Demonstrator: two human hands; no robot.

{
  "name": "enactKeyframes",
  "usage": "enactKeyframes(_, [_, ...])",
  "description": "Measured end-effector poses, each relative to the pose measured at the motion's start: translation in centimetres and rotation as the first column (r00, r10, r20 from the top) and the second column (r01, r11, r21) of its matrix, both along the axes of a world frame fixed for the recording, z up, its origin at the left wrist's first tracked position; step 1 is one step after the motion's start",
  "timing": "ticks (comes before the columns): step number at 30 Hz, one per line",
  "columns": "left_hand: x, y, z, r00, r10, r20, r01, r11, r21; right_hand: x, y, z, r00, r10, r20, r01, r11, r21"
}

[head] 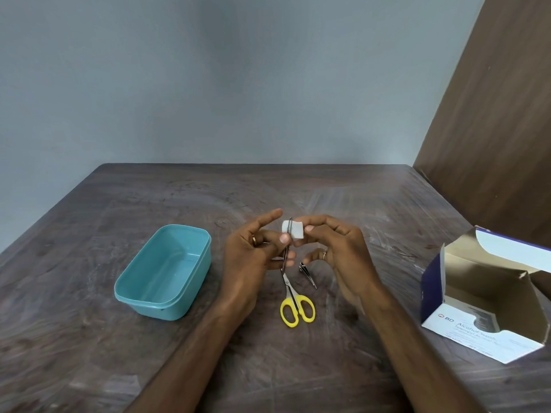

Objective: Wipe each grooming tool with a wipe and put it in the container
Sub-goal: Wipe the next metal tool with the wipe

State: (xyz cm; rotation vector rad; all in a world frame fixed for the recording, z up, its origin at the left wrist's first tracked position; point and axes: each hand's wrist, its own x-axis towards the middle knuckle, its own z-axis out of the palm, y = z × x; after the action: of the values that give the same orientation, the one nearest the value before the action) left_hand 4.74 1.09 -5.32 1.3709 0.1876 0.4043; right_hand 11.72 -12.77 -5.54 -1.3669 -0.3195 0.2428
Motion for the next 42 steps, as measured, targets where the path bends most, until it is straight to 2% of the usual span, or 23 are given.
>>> enactKeyframes(13, [0.22, 0.15, -0.13, 0.992, -0.123, -0.019, 0.123, 0.992, -0.036, -0.09, -0.27, 0.11, 0.992, 0.120, -0.041, -0.116, 0.989, 0.091])
enactKeyframes(17, [0.20, 0.17, -0.13, 0.987, -0.158, -0.033, 0.156, 0.986, -0.053, -0.08, -0.17, 0.42, 0.994, 0.093, -0.049, -0.087, 0.989, 0.122])
enactKeyframes(23, [0.21, 0.00, -0.32, 0.953, -0.292, -0.078, 0.284, 0.953, -0.108, 0.09, -0.51, 0.65, 0.994, 0.077, -0.080, -0.062, 0.982, 0.178])
enactKeyframes(31, [0.11, 0.09, -0.17, 0.975, -0.212, -0.063, 0.205, 0.973, -0.111, 0.08, -0.44, 0.64, 0.995, 0.053, -0.080, -0.042, 0.989, 0.140])
enactKeyframes(42, [0.26, 0.38, -0.62, 0.989, -0.123, -0.085, 0.121, 0.992, -0.028, 0.03, -0.28, 0.62, 0.998, 0.006, -0.055, -0.002, 0.996, 0.085])
